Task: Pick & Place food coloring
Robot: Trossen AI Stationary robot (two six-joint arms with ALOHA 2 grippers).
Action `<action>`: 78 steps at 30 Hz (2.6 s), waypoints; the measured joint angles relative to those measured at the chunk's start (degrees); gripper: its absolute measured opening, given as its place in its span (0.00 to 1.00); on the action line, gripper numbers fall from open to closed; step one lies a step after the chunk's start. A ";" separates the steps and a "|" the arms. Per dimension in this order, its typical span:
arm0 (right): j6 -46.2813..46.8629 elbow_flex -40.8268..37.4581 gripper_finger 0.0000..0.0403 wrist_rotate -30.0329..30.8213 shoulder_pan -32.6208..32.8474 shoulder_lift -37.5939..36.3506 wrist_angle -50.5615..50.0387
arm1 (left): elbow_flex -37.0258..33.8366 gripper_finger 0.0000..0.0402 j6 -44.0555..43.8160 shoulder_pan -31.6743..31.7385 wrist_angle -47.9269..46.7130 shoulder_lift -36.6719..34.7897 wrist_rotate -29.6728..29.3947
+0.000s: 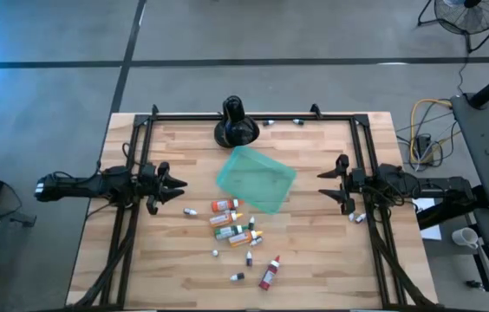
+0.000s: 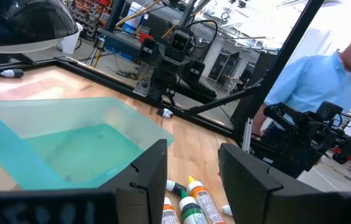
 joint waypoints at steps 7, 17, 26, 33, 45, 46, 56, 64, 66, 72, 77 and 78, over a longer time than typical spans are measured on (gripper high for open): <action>0.00 0.00 0.56 0.00 0.00 -0.02 0.00 | 0.02 0.29 0.00 -0.04 0.00 -0.01 -0.02; 0.00 0.00 0.56 0.00 0.01 -0.01 0.01 | 0.00 0.29 -0.01 -0.04 0.00 -0.01 0.00; 0.00 0.00 0.56 0.00 0.00 -0.02 0.00 | 0.01 0.29 0.00 -0.04 0.00 0.01 -0.01; 17.36 0.00 0.56 -0.05 0.00 -0.02 0.04 | 0.01 0.29 -0.02 0.00 0.00 0.00 0.00; 50.60 0.00 0.56 9.06 0.00 0.44 -0.01 | 0.00 0.29 0.00 0.02 0.00 0.00 0.00; 52.52 -0.02 0.56 12.68 0.00 0.62 0.00 | 0.00 0.29 -0.01 0.02 0.00 0.01 0.00; 71.02 0.00 0.56 41.60 -0.04 1.23 4.05 | 0.01 0.29 -0.01 0.00 0.00 0.00 0.00; 77.98 0.02 0.56 31.47 -0.02 3.83 5.71 | 0.00 0.29 -0.02 0.00 0.00 0.01 0.00; 79.71 0.02 0.56 27.24 -0.02 6.12 5.06 | 0.00 0.29 0.00 0.00 0.00 0.01 0.00; 86.58 0.02 0.56 12.29 0.02 16.67 0.82 | 0.01 0.29 -0.01 0.00 0.00 0.00 0.00; 84.75 3.90 0.56 -0.11 0.02 26.12 -2.48 | 0.00 0.29 -0.02 -0.04 0.00 0.01 0.00; 83.07 5.69 0.56 -2.40 0.02 27.90 -4.19 | 0.01 0.29 0.00 -0.04 0.00 0.00 0.00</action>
